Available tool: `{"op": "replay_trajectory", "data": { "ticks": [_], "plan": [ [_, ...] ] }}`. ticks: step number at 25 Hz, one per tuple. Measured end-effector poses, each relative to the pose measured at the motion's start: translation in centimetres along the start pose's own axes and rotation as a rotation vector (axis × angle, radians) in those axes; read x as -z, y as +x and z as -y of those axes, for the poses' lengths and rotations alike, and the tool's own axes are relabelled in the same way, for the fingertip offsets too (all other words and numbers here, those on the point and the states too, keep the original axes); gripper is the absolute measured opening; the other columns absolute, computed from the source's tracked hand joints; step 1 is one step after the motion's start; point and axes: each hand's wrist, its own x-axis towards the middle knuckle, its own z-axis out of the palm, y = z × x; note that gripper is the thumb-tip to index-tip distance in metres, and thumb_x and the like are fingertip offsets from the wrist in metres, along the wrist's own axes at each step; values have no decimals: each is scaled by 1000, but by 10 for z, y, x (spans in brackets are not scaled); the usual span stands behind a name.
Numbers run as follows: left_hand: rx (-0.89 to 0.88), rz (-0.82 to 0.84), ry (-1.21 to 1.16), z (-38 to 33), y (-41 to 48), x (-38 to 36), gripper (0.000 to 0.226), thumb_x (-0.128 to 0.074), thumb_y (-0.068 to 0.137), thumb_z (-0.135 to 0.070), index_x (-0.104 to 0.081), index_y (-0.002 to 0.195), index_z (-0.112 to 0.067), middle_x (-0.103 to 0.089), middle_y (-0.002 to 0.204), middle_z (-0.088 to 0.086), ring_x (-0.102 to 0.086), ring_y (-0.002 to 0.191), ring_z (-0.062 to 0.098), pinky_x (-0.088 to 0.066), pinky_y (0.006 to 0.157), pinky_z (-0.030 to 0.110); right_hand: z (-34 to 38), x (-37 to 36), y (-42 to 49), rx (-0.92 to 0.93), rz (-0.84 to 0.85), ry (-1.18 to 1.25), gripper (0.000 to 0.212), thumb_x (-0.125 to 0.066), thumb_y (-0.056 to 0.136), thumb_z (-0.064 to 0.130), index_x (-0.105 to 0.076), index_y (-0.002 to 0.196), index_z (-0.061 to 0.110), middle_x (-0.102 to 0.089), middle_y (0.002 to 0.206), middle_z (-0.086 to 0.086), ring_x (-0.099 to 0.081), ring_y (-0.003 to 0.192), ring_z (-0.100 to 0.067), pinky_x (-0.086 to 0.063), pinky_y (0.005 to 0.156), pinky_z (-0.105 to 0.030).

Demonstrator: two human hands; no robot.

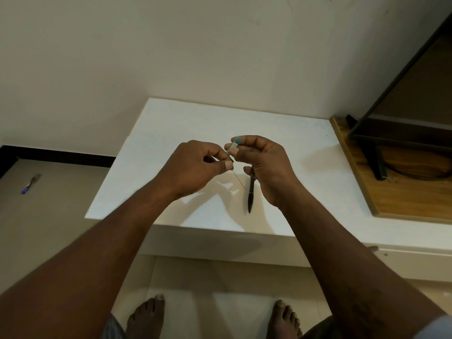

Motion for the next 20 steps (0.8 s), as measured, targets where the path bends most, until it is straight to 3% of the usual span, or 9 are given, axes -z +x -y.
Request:
{"op": "replay_trajectory", "data": {
  "ticks": [6, 9, 13, 16, 20],
  "plan": [
    [84, -101, 126, 12, 4, 9, 12, -74, 91, -36, -80, 96, -27, -71, 84, -14, -66, 75, 5, -49, 66, 25, -10, -1, 9, -37, -60, -84, 11, -75, 96, 23, -79, 106, 25, -83, 104, 7, -74, 98, -12, -50, 81, -31],
    [157, -122, 164, 22, 5, 20, 11, -75, 90, -37, -79, 93, -26, -66, 81, -17, -64, 70, 5, -48, 64, 25, -24, -3, 17, 53, -126, -442, 12, -74, 95, 23, -80, 105, 23, -81, 100, 9, -72, 95, -9, -51, 83, -26],
    [181, -92, 183, 28, 4, 28, 10, -76, 89, -37, -75, 80, -33, -63, 78, -24, -64, 59, -3, -45, 59, 22, -34, -20, 24, 198, -32, -932, 22, -71, 97, 26, -79, 117, 25, -78, 112, 8, -69, 101, -11, -53, 92, -28],
    [178, -66, 194, 32, 5, 30, 14, -75, 88, -36, -73, 75, -33, -59, 77, -29, -63, 63, -1, -46, 58, 21, -41, -34, 28, 252, 0, -1142, 27, -65, 99, 21, -78, 123, 24, -73, 119, 1, -66, 109, -21, -55, 93, -36],
    [180, -68, 198, 36, 5, 33, 11, -75, 87, -36, -76, 78, -31, -60, 77, -27, -62, 72, -1, -45, 57, 22, -45, -36, 29, 284, -40, -1192, 19, -65, 97, 16, -79, 109, 23, -70, 108, -2, -64, 103, -25, -55, 84, -38]
  ]
}}
